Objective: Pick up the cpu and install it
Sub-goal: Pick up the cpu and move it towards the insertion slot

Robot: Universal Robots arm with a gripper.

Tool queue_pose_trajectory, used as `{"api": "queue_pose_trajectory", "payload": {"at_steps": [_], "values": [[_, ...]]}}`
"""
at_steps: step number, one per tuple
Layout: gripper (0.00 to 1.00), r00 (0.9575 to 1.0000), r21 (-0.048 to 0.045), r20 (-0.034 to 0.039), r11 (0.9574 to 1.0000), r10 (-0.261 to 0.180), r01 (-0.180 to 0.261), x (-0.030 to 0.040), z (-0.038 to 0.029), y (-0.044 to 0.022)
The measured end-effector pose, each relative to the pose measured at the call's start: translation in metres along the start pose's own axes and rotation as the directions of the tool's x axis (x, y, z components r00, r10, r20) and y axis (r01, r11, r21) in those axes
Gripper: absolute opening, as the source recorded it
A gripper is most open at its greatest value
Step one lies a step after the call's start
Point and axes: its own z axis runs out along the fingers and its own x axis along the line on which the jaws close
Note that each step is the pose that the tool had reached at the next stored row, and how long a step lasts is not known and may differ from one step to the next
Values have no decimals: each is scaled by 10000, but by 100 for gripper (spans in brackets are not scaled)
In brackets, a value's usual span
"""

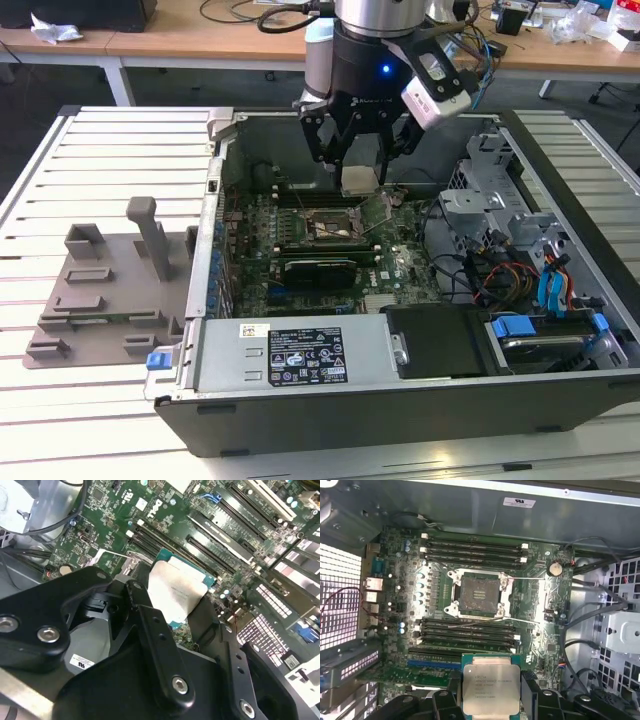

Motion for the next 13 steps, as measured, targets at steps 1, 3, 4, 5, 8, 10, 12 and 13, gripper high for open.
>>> {"api": "queue_pose_trajectory", "payload": {"at_steps": [1,3,4,5,8,10,12,13], "values": [[55,10000,-1,1,10000,0,0,-4,21,22],[55,10000,3,0,10000,-1,1,-20,48,91],[55,10000,4,-1,10000,-1,1,-25,54,111],[55,10000,5,0,10000,-1,1,-29,60,131],[55,10000,12,-1,10000,-1,1,-46,94,223],[55,10000,11,0,10000,0,0,-60,254,275],[55,10000,12,0,10000,-1,1,-59,306,276],[55,10000,11,0,10000,-1,1,-59,307,276]]}}
